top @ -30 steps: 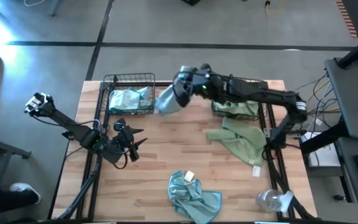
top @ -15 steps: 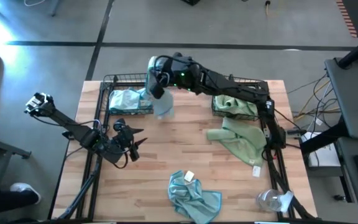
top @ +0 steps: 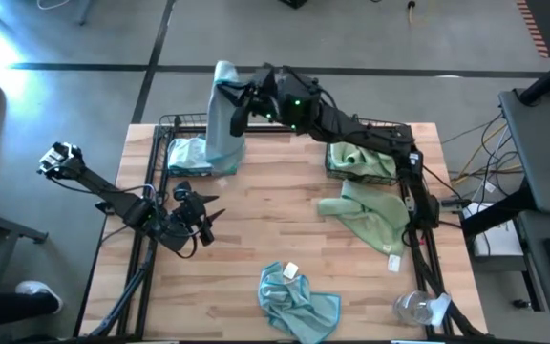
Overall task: Sort microfiber towel by color & place in baskets
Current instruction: Put the blue microfiber towel into the left wire basket
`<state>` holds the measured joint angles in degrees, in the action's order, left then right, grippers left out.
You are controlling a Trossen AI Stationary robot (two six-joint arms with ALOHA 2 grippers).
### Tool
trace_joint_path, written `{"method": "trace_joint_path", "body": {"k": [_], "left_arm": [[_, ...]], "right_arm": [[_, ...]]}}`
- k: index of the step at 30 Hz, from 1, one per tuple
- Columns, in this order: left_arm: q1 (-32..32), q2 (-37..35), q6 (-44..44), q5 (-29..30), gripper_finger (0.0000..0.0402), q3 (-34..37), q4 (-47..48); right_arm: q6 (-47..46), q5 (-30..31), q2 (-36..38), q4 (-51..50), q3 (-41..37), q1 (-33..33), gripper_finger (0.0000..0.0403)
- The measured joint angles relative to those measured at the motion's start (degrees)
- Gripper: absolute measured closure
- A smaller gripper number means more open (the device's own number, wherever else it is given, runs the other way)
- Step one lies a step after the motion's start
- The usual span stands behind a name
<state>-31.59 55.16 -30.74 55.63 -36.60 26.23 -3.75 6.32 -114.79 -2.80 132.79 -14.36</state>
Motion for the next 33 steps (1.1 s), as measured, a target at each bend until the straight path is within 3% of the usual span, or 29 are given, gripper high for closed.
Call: {"method": "trace_joint_path", "body": {"k": [4, 8, 12, 16, 21, 29, 33], "left_arm": [[0.00, 0.00, 0.00, -0.01, 0.0224, 0.11, 0.14], [0.00, 0.00, 0.00, -0.02, 0.0224, 0.61, 0.23], [0.00, 0.00, 0.00, -0.02, 0.0224, 0.74, 0.82], [0.00, 0.00, 0.00, -0.02, 0.0224, 0.74, 0.82], [0.00, 0.00, -0.02, -0.04, 0.0224, 0.74, 0.82], [0.00, 0.00, -0.41, -0.04, 0.0224, 0.74, 0.83], [0.00, 0.00, -0.39, -0.04, 0.0224, 0.74, 0.84]], "right_arm": [[-3.42, -10.56, 0.06, 2.38, 0.00, -1.15, 0.0394], [-4.95, -16.30, -0.05, 2.26, -0.04, -1.95, 0.0394], [-6.84, -16.77, -0.29, 3.24, -0.04, -2.54, 0.0394], [-6.73, -12.12, -0.29, 3.99, -0.07, -2.62, 0.0394], [-10.08, -13.06, -0.29, 7.49, -0.07, -2.83, 0.0394], [-13.37, -18.21, -0.32, 10.04, -0.09, -2.43, 0.0394], [-16.02, -25.07, -0.36, 12.29, -0.11, -2.41, 0.0394]]}}
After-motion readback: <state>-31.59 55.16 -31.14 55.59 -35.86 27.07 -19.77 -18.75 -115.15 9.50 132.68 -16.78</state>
